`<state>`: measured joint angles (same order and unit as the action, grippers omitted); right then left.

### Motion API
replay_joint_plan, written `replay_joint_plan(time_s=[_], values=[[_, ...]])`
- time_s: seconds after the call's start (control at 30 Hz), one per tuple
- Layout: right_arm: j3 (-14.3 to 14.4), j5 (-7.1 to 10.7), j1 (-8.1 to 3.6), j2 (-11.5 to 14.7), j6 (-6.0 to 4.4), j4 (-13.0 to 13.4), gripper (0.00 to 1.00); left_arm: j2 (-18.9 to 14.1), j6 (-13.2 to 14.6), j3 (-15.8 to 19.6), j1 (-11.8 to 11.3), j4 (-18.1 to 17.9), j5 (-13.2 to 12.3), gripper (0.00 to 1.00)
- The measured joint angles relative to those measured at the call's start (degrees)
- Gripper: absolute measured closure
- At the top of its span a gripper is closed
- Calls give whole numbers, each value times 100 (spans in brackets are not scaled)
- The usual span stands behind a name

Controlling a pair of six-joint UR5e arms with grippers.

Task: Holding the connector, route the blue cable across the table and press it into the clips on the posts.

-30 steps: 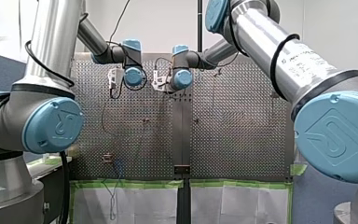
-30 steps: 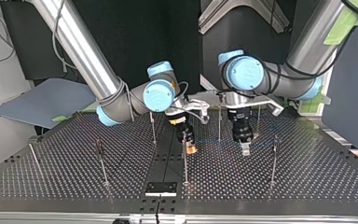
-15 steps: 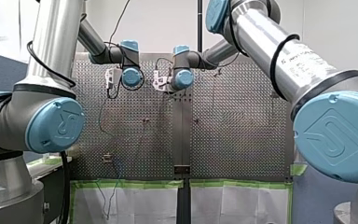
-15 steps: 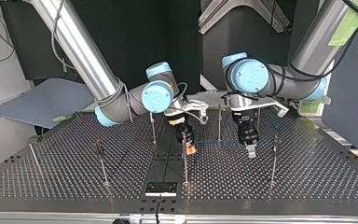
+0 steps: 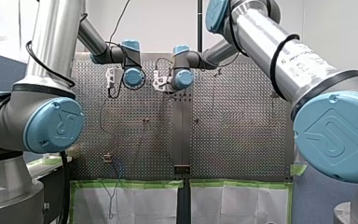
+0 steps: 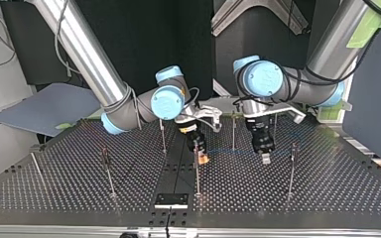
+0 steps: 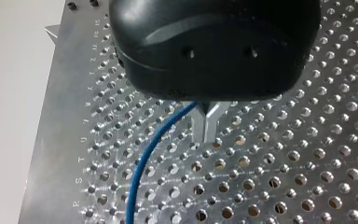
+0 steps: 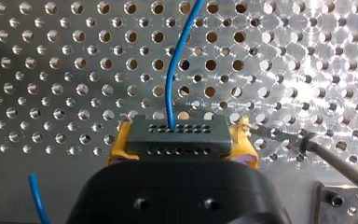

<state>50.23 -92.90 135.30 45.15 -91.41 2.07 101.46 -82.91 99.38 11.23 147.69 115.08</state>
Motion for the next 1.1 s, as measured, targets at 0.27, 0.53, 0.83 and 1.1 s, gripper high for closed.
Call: replay_joint_plan(time_s=[0.27,0.53,0.83,1.1], values=[[28,5,19,-2,-16,-7,100,0,-37,5,40,95,52,98],[238,5,-2,2,6,-186,100,-2,-44,215,97,217,54,98],[641,7,7,8,102,-231,100,-2,-126,672,44,-198,48,98],[935,22,87,8,217,-226,100,45,-343,1089,2,-615,3,98]])
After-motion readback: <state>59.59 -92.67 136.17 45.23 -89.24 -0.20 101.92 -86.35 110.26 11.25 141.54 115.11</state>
